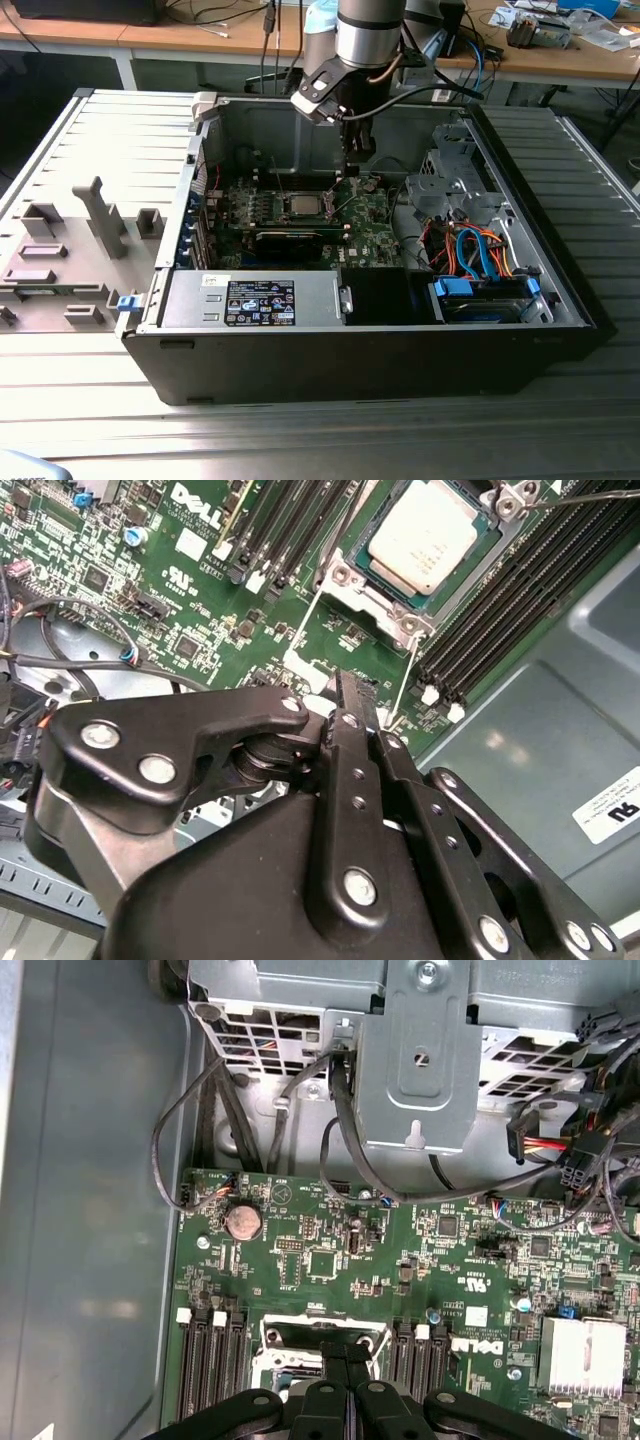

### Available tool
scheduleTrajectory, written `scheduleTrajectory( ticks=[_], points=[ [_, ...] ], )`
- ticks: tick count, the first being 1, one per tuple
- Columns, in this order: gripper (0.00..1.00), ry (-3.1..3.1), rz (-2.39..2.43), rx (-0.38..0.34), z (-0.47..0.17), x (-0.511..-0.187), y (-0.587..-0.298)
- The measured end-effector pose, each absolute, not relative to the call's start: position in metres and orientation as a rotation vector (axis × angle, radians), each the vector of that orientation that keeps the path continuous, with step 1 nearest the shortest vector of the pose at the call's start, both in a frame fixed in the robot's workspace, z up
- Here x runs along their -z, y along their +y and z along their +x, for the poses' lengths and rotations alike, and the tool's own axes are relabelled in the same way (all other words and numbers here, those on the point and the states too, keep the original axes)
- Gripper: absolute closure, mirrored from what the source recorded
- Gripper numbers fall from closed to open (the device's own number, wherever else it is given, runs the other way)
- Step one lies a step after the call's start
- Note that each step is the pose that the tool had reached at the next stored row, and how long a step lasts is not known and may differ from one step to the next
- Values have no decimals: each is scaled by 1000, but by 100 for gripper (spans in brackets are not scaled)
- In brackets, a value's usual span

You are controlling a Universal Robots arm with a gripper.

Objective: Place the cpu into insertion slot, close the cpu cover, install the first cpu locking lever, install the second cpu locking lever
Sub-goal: 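Close the cpu cover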

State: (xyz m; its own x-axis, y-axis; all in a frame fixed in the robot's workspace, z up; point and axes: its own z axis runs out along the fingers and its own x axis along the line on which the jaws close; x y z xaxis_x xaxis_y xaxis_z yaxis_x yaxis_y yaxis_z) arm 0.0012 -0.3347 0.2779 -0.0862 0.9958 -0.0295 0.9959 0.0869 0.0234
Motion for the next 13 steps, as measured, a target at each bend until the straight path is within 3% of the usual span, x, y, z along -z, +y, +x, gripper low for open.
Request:
scheduleTrajectory(
  ticks=[13],
  points=[
    [89, 2290, 2100, 4, 9, -278, -335]
  ],
)
